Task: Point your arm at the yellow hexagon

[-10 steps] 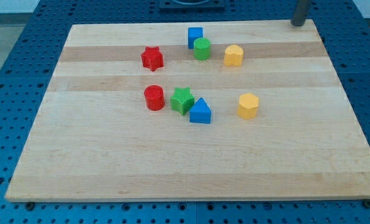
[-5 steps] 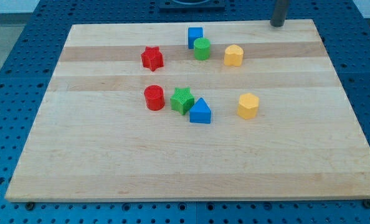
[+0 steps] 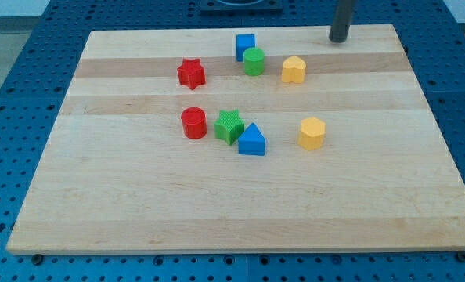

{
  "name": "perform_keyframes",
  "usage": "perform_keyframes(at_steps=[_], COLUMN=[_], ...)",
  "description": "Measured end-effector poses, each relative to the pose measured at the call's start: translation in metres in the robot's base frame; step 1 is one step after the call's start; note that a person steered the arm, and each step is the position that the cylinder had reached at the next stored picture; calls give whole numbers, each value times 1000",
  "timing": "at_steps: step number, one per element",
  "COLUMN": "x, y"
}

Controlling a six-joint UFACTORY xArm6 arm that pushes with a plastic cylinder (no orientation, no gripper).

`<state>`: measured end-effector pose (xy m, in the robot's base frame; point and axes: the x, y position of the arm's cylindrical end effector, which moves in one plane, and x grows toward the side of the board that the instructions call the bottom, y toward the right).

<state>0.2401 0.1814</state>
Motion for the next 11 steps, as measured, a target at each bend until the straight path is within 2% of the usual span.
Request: perform_keyframes(at_steps=[4,7,11], x=[97,116,227], y=[0,0,-10])
